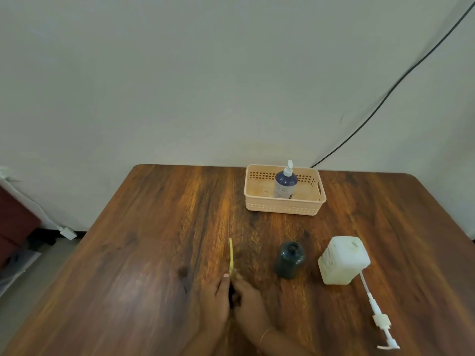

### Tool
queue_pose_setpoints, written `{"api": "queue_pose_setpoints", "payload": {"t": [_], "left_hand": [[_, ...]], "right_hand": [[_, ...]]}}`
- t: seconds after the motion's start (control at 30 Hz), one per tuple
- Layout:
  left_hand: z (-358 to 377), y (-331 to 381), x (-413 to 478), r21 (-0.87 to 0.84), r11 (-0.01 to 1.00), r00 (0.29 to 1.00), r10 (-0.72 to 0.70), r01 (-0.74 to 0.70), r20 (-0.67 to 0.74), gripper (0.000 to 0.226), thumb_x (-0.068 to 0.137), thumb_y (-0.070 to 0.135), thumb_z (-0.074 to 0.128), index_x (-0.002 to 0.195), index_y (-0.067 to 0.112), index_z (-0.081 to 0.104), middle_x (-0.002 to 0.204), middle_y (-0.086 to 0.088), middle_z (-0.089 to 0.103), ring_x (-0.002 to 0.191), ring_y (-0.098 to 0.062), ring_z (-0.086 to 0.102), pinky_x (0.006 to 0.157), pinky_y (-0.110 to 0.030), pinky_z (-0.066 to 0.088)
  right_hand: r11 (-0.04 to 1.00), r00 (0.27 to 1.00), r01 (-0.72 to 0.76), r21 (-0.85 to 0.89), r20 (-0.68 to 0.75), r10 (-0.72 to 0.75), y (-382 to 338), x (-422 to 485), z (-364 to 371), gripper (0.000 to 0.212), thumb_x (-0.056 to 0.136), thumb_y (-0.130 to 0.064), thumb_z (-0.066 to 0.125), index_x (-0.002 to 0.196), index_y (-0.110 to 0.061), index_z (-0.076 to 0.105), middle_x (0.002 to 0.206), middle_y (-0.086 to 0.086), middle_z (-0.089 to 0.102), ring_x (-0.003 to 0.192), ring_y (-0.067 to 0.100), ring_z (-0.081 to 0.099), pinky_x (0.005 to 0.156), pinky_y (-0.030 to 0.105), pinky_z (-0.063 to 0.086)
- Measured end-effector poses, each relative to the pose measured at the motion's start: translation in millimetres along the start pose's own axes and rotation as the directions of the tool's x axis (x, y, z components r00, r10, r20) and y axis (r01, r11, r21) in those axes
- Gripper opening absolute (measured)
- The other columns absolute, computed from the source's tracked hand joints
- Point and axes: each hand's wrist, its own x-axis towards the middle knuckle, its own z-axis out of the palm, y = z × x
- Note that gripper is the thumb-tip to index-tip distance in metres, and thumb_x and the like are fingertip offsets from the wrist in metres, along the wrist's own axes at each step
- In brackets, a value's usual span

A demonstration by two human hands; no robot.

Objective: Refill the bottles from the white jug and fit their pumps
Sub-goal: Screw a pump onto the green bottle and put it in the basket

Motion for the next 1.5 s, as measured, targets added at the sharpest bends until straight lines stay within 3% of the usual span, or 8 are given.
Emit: {"api": "queue_pose_setpoints", "payload": {"t": [0.17, 0.37, 0.5, 0.63, 0.93, 1.03, 1.2, 1.5], "left_hand": [[25.1, 84.8, -20.3, -0.21, 0.962, 0.977, 0.194, -0.171, 0.089, 0.035, 0.091, 0.025, 0.052, 0.067, 0.041, 0.072, 0.068, 0.016, 0.072, 0.069, 0.0, 0.066, 0.063, -0.019, 0.052], [42.4, 145.9, -21.2, -0.498, 0.867, 0.923, 0.194, -0.002, 0.333, 0.019, 0.09, 0.015, 0.054, 0.099, 0.007, 0.069, 0.087, -0.011, 0.075, 0.085, -0.02, 0.072, 0.067, -0.023, 0.057], [52.3, 124.4, -4.2, -0.1, 0.978, 0.938, 0.204, -0.183, 0.281, 0.028, 0.088, 0.012, 0.056, 0.116, 0.01, 0.063, 0.109, -0.006, 0.07, 0.099, -0.013, 0.065, 0.09, -0.029, 0.052], [69.3, 88.6, 9.0, 0.38, 0.841, 0.875, 0.201, -0.385, 0.44, 0.053, 0.084, 0.017, 0.063, 0.134, 0.02, 0.045, 0.131, -0.001, 0.057, 0.117, -0.014, 0.053, 0.095, -0.023, 0.044], [100.9, 69.5, 25.9, 0.446, 0.788, 0.863, 0.204, -0.424, 0.462, 0.075, 0.075, 0.028, 0.074, 0.139, 0.015, 0.036, 0.143, -0.003, 0.045, 0.13, -0.016, 0.041, 0.106, -0.023, 0.032], [104.3, 69.1, 28.4, 0.469, 0.774, 0.86, 0.187, -0.426, 0.474, 0.073, 0.074, 0.03, 0.074, 0.137, 0.016, 0.04, 0.137, -0.003, 0.052, 0.124, -0.017, 0.047, 0.103, -0.025, 0.036], [105.3, 69.7, 31.0, 0.465, 0.769, 0.855, 0.198, -0.439, 0.479, 0.059, 0.073, 0.026, 0.074, 0.128, 0.023, 0.053, 0.118, -0.002, 0.065, 0.109, -0.017, 0.057, 0.095, -0.033, 0.048], [103.8, 70.2, 36.2, 0.436, 0.779, 0.843, 0.21, -0.45, 0.494, 0.052, 0.072, 0.025, 0.075, 0.121, 0.025, 0.059, 0.112, 0.001, 0.068, 0.106, -0.014, 0.06, 0.091, -0.025, 0.048]], "right_hand": [[0.969, 0.957, 0.132, -0.209, -0.229, -0.179, -22.7, -13.9, -85.9, 0.055, 0.085, 0.004, 0.05, 0.13, -0.027, 0.05, 0.143, -0.006, 0.04, 0.131, 0.006, 0.036, 0.108, 0.012, 0.026], [0.969, 0.913, 0.098, -0.225, -0.368, -0.178, -44.1, -38.9, -171.2, 0.051, 0.076, 0.006, 0.062, 0.116, -0.027, 0.062, 0.123, -0.011, 0.057, 0.117, 0.01, 0.052, 0.1, 0.026, 0.044], [0.997, 0.903, 0.076, 0.016, -0.426, -0.062, -43.3, -54.5, -194.5, 0.022, 0.08, -0.01, 0.068, 0.094, -0.027, 0.067, 0.096, -0.004, 0.07, 0.092, 0.016, 0.066, 0.086, 0.04, 0.054], [0.989, 0.928, 0.005, 0.145, -0.37, 0.05, -38.4, -58.7, -199.1, 0.014, 0.082, -0.009, 0.066, 0.084, -0.022, 0.068, 0.087, 0.003, 0.072, 0.082, 0.016, 0.07, 0.082, 0.044, 0.056], [0.983, 0.935, -0.185, 0.009, -0.306, 0.178, -23.4, -34.3, -191.5, 0.003, 0.085, -0.019, 0.063, 0.088, -0.019, 0.062, 0.095, 0.006, 0.069, 0.091, 0.022, 0.065, 0.086, 0.042, 0.053], [0.979, 0.94, -0.203, -0.029, -0.287, 0.186, -18.1, -16.0, -187.5, 0.013, 0.084, -0.014, 0.063, 0.08, -0.026, 0.06, 0.091, 0.003, 0.067, 0.089, 0.02, 0.064, 0.082, 0.036, 0.054], [0.95, 0.965, -0.214, -0.227, -0.197, 0.17, 0.2, 24.5, -176.0, 0.013, 0.085, -0.021, 0.061, 0.097, -0.016, 0.061, 0.098, -0.002, 0.056, 0.085, 0.011, 0.053, 0.062, 0.014, 0.039], [0.961, 0.974, -0.155, -0.229, -0.198, 0.11, 27.9, 33.9, -169.7, 0.006, 0.081, -0.026, 0.066, 0.079, -0.025, 0.06, 0.086, -0.004, 0.054, 0.08, 0.012, 0.052, 0.064, 0.015, 0.039]]}}
